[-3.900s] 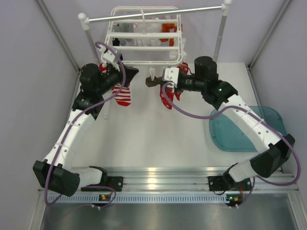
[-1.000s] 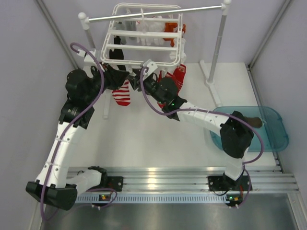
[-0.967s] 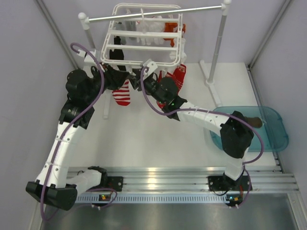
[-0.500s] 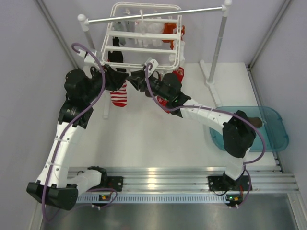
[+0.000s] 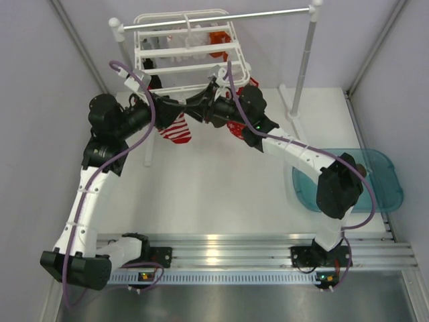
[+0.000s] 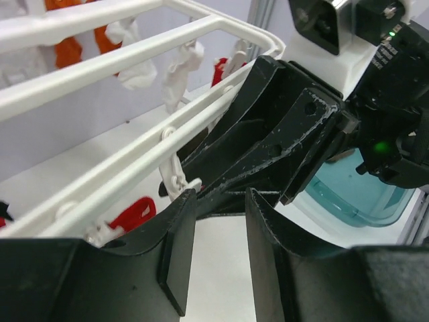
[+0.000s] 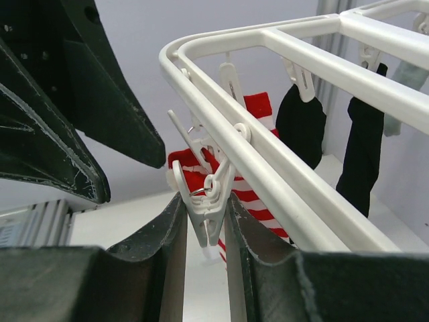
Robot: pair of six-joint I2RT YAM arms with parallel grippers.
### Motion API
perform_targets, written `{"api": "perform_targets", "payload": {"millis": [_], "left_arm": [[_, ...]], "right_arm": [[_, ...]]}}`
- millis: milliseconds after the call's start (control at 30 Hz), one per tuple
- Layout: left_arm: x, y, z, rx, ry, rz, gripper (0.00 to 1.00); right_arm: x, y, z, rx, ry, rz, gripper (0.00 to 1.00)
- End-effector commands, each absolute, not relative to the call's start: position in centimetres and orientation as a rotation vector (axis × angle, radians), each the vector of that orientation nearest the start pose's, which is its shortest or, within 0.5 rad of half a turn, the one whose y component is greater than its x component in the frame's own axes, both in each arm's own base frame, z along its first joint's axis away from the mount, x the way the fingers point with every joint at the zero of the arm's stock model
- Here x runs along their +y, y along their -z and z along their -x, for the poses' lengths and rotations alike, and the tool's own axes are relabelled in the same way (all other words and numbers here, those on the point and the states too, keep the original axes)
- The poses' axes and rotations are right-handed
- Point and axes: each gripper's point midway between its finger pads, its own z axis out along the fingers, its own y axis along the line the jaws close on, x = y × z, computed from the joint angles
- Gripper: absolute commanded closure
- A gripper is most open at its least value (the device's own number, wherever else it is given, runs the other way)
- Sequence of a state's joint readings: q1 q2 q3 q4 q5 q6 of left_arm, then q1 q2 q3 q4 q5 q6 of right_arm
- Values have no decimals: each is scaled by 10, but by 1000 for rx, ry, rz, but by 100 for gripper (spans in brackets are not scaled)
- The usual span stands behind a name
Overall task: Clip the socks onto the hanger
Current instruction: Open the clamp at the hanger.
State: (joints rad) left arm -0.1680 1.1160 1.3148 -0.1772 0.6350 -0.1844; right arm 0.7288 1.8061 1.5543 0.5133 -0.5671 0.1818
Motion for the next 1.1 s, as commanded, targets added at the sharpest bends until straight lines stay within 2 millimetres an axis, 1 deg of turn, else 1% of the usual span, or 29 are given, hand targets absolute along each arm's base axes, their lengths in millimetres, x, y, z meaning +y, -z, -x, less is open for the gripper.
{"api": "perform_targets", "payload": {"millis": [0, 167, 267, 400, 467, 500, 533, 600, 633, 733, 833, 867, 900, 933, 967, 1000, 1067], "left_arm": [[-173, -450, -318, 1366, 740, -628, 60], [-172, -450, -332, 1361, 712, -610, 61], [-170, -445, -339, 1381, 698, -600, 62], [-170, -437, -338, 1399, 686, -618, 62], [-170, -432, -338, 1418, 691, -619, 64], [-169, -432, -337, 1416, 688, -621, 66], [-169, -431, -337, 1418, 688, -619, 70], [-170, -433, -336, 1410, 700, -616, 75], [-171, -435, -335, 1408, 708, -615, 80], [-174, -435, -333, 1412, 743, -617, 83], [-174, -433, -334, 1427, 750, -601, 90], [-174, -433, -335, 1430, 750, -594, 95], [-172, -434, -336, 1437, 752, -573, 97], [-171, -436, -337, 1443, 751, -555, 99], [-169, -436, -340, 1453, 742, -530, 100], [-168, -436, -342, 1468, 753, -505, 100], [-167, -441, -343, 1480, 766, -461, 100]], "right_arm": [[444, -414, -320, 1083, -1232, 916, 100], [443, -413, -319, 1082, -1250, 919, 100], [441, -414, -320, 1082, -1257, 915, 100], [440, -417, -320, 1085, -1275, 904, 100], [440, -418, -321, 1080, -1281, 899, 100], [441, -417, -321, 1085, -1291, 894, 100], [441, -420, -318, 1071, -1299, 899, 100], [442, -418, -317, 1073, -1318, 905, 100], [442, -420, -316, 1066, -1322, 903, 100], [442, -420, -315, 1067, -1332, 907, 100], [443, -422, -315, 1071, -1338, 900, 99], [443, -421, -316, 1080, -1340, 896, 94], [442, -422, -318, 1085, -1333, 888, 85], [442, -421, -320, 1092, -1323, 880, 68], [442, -421, -320, 1098, -1313, 876, 61], [441, -418, -328, 1123, -1271, 860, 56], [441, -417, -334, 1130, -1202, 862, 53]]}}
